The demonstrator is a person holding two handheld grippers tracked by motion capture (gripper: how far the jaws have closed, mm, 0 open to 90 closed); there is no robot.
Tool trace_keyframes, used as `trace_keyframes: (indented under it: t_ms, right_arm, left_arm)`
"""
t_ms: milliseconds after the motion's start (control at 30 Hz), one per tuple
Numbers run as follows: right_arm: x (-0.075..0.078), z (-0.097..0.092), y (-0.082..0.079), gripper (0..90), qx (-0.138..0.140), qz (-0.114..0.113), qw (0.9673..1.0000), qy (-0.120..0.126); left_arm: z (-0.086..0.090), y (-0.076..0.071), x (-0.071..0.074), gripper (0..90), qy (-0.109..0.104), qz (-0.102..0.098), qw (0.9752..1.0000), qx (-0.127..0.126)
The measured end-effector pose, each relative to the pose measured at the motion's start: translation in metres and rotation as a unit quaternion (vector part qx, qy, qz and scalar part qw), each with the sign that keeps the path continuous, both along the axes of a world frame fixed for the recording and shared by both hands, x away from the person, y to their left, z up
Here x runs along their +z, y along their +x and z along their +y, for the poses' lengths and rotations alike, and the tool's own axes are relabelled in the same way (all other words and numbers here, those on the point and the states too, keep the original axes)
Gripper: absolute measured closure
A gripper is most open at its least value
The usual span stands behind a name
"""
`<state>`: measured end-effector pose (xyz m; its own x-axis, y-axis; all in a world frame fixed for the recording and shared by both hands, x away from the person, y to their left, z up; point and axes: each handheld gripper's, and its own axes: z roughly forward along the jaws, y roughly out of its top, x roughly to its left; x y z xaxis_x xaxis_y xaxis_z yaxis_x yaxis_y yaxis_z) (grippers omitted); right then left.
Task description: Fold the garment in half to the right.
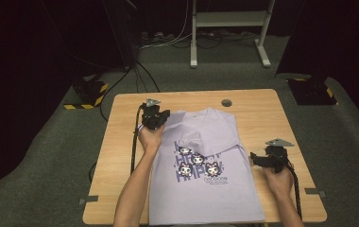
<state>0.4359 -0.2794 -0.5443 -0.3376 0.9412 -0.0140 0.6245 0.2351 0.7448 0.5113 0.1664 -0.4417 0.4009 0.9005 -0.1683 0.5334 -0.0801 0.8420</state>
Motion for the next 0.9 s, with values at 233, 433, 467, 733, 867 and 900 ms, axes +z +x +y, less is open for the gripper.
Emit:
trace_keyframes:
  t_ms: [233,433,467,733,867,900]
  right_arm:
    - [0.000,0.000,0.000,13.1,0.000,0.000,1.0000,0.000]
    - [0.000,0.000,0.000,13.0,0.001,0.000,1.0000,0.000]
    - [0.000,0.000,0.000,13.0,0.000,0.000,1.0000,0.000]
    - [0.000,0.000,0.000,13.0,0.001,0.000,1.0000,0.000]
    - [0.000,0.000,0.000,13.0,0.000,0.000,1.0000,0.000]
    - [0.000,0.000,0.000,13.0,0.001,0.000,1.0000,0.000]
  left_arm:
    - [-0.022,0.005,0.008,89.2,-0.005,-0.003,0.9997,-0.023]
    - [-0.042,0.009,0.016,89.2,-0.008,-0.011,0.9990,-0.042]
    - [-0.046,0.009,0.017,89.1,-0.009,-0.012,0.9989,-0.045]
    - [-0.081,0.016,0.022,89.1,-0.014,-0.015,0.9970,-0.075]
    - [-0.096,0.016,0.020,89.1,-0.020,-0.016,0.9954,-0.092]
    - [-0.103,0.015,0.017,89.0,-0.023,-0.013,0.9946,-0.100]
